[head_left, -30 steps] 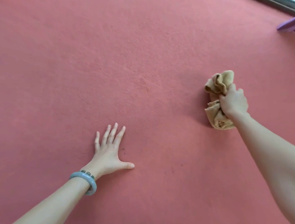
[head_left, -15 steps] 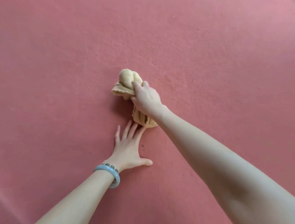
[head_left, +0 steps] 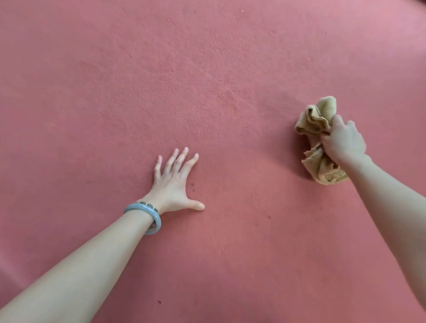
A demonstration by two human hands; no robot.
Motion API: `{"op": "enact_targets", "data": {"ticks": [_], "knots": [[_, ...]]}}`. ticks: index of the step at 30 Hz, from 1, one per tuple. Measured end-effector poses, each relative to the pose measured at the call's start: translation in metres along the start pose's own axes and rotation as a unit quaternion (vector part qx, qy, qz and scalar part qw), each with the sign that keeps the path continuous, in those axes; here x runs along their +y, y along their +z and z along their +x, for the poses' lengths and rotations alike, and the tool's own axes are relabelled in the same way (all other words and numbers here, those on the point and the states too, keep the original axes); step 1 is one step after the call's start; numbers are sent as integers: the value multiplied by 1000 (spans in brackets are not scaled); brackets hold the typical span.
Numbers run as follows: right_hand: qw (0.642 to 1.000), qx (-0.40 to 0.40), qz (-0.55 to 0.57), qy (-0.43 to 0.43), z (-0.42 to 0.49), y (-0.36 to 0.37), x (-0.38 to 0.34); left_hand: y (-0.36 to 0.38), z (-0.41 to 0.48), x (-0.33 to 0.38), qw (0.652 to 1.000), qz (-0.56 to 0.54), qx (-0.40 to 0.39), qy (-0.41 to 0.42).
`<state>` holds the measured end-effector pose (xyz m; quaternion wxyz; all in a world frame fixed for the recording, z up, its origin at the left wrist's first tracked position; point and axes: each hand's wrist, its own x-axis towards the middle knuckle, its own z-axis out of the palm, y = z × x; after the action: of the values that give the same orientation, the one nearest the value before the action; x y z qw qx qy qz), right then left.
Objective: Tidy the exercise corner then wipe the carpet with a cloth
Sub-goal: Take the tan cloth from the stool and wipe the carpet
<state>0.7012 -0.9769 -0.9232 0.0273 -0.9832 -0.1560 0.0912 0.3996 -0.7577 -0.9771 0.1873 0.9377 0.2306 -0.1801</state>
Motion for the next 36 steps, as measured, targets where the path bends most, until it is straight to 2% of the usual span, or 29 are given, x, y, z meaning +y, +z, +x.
{"op": "enact_targets", "data": {"ticks": [3, 6, 10, 13, 16, 18, 20, 23, 26, 28, 31, 33, 36], "knots": [[1000, -16, 23, -8, -25, 5, -12, -2, -2, 0, 1000, -16, -1, 12], [992, -53, 32, -113, -79, 26, -66, -9, -9, -16, 998, -53, 30, 7], [957, -88, 63, -270, -175, 48, -140, -25, -37, -84, 985, -71, 116, -109], [917, -140, 87, -363, -243, 60, -184, -32, -64, -130, 979, -55, 108, -163], [845, -211, 99, -481, -295, 65, -213, -32, -83, -146, 981, -46, 97, -165], [823, -236, 104, -507, -291, 62, -216, -29, -88, -151, 982, -42, 88, -161], [847, -225, 124, -466, -258, 57, -207, -28, -87, -152, 982, -42, 82, -162], [915, -183, 128, -338, -181, 52, -172, -25, -81, -151, 983, -39, 76, -161], [963, -120, 113, -214, -117, 43, -132, -23, -73, -150, 985, -25, 75, -151], [983, -76, 104, -134, -91, 35, -116, -22, -69, -152, 986, -21, 74, -151], [993, -35, 102, -42, -75, 30, -125, -23, -64, -161, 984, -23, 76, -160], [992, -31, 113, -43, -83, 32, -153, -25, -64, -165, 982, -36, 77, -167], [982, -49, 128, -131, -115, 51, -220, -31, -67, -177, 982, -52, 70, -167]]}}
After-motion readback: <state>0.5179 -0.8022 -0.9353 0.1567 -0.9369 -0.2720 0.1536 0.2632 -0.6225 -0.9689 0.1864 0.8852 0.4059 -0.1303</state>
